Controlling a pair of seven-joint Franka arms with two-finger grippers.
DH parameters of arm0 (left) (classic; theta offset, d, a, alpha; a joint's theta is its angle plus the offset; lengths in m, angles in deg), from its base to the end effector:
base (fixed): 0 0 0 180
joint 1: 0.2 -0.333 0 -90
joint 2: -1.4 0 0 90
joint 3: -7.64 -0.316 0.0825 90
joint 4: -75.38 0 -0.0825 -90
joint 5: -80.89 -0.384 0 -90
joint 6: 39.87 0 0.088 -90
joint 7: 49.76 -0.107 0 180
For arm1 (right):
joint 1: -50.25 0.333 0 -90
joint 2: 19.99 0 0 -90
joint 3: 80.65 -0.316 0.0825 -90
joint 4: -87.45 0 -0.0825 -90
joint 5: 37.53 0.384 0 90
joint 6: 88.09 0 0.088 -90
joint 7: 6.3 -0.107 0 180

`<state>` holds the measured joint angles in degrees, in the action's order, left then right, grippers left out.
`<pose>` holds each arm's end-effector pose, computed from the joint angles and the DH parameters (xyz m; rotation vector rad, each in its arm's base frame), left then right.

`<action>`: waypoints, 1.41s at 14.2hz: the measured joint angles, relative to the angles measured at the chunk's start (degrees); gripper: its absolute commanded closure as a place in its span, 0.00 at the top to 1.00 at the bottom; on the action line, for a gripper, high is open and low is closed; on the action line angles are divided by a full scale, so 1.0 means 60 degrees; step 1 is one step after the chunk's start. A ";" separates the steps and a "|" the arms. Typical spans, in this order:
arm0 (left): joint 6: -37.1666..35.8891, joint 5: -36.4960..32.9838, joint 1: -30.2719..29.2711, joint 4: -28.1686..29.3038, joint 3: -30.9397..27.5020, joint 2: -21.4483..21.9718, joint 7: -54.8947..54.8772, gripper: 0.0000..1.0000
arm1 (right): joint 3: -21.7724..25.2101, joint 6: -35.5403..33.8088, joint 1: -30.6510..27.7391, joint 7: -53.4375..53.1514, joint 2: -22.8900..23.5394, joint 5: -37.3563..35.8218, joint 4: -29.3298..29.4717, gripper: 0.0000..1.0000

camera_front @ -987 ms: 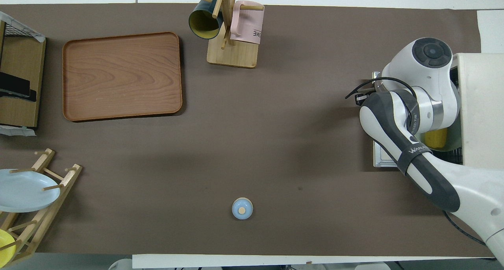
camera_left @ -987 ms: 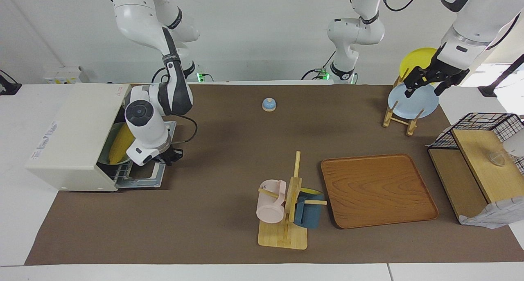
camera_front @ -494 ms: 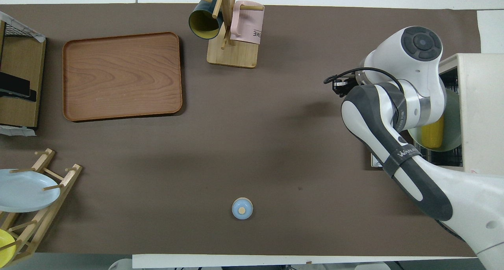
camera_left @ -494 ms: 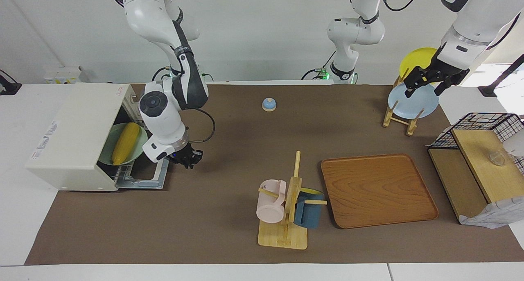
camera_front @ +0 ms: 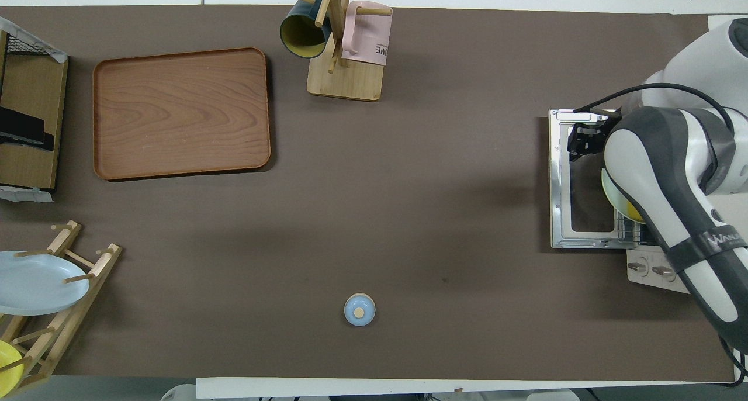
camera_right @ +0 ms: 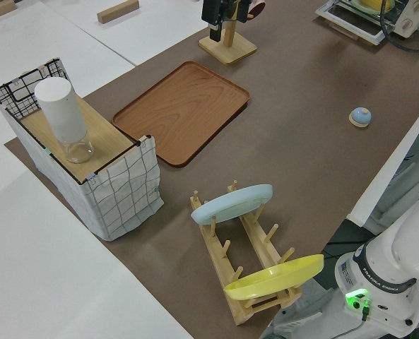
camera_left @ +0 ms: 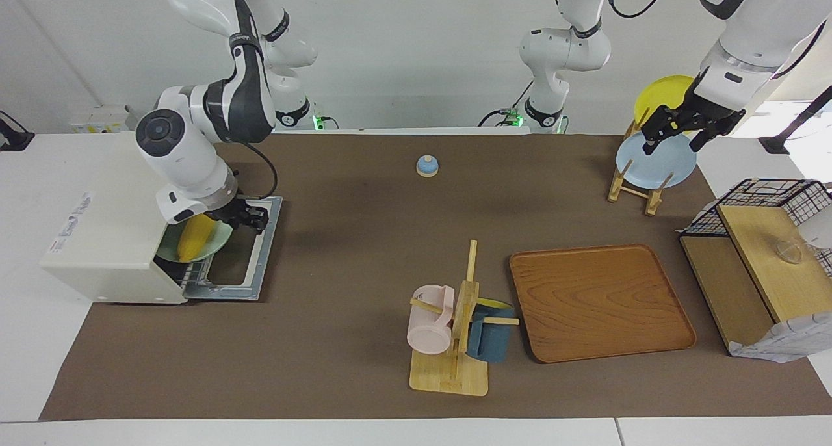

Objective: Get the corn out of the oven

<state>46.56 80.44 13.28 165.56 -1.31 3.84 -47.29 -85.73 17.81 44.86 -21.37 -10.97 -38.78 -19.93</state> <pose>0.5337 -0.0394 0.6405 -3.1382 0.0561 0.0365 0.5786 -0.0066 0.4144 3.0729 -0.4023 -0.2801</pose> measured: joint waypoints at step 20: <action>0.0000 0.0000 -0.0003 0.0000 0.0000 0.0000 0.0000 1.00 | -0.0097 0.0433 0.1243 0.0762 0.0095 -0.2004 -0.0376 0.00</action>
<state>46.56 80.44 13.27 165.56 -1.31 3.84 -47.29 -86.32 20.41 52.32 -16.80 -10.40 -50.80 -22.18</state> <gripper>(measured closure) 0.000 0.965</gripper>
